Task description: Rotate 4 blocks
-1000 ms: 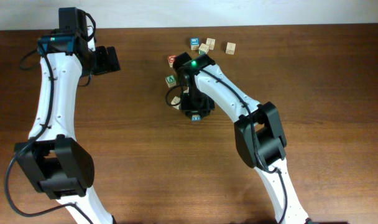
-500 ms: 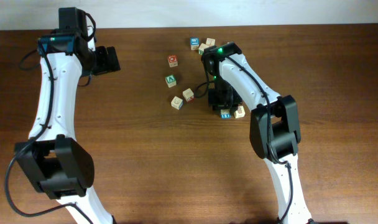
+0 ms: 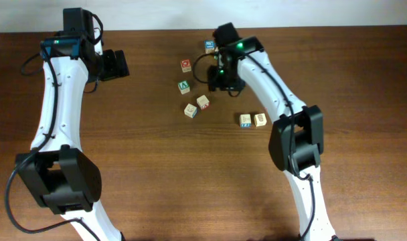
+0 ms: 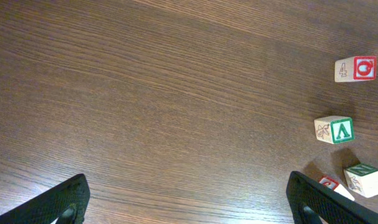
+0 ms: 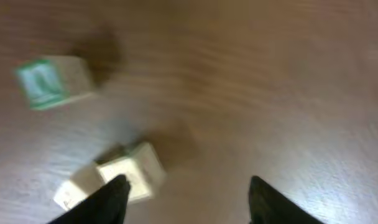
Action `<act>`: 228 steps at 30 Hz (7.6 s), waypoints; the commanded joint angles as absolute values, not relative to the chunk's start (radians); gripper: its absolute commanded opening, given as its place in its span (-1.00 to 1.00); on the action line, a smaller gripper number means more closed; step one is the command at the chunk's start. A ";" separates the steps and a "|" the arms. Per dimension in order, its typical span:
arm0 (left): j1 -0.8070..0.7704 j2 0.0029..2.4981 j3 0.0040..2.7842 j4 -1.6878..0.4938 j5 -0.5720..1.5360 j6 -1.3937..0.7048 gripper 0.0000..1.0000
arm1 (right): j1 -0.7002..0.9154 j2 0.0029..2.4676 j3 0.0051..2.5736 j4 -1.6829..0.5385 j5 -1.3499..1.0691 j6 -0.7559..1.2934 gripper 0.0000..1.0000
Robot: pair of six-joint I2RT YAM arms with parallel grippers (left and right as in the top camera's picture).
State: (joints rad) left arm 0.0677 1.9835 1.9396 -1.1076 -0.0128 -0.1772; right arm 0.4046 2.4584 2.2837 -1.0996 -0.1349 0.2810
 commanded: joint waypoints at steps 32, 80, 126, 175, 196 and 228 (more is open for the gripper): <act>0.071 1.986 1.963 -1.127 -0.023 -0.186 0.99 | 0.408 2.531 2.293 -1.533 -0.120 0.376 -0.28; 0.071 1.986 1.963 -1.122 -0.027 -0.186 0.99 | 0.430 2.557 2.295 -1.467 -0.067 0.263 -0.13; 0.071 1.986 1.963 -1.116 -0.023 -0.186 0.99 | 0.355 2.584 2.372 -1.572 -0.151 0.265 -0.38; -0.112 2.011 1.963 -1.090 0.004 -0.149 0.96 | 0.328 2.084 1.586 -1.074 -0.049 -0.212 -0.56; -0.112 2.011 1.963 -1.093 0.004 -0.149 0.96 | 0.267 2.072 1.541 -1.084 -0.027 0.514 -0.91; -0.112 2.011 1.963 -1.101 0.022 -0.149 0.97 | 0.214 2.070 1.814 -1.122 -0.090 0.449 -0.49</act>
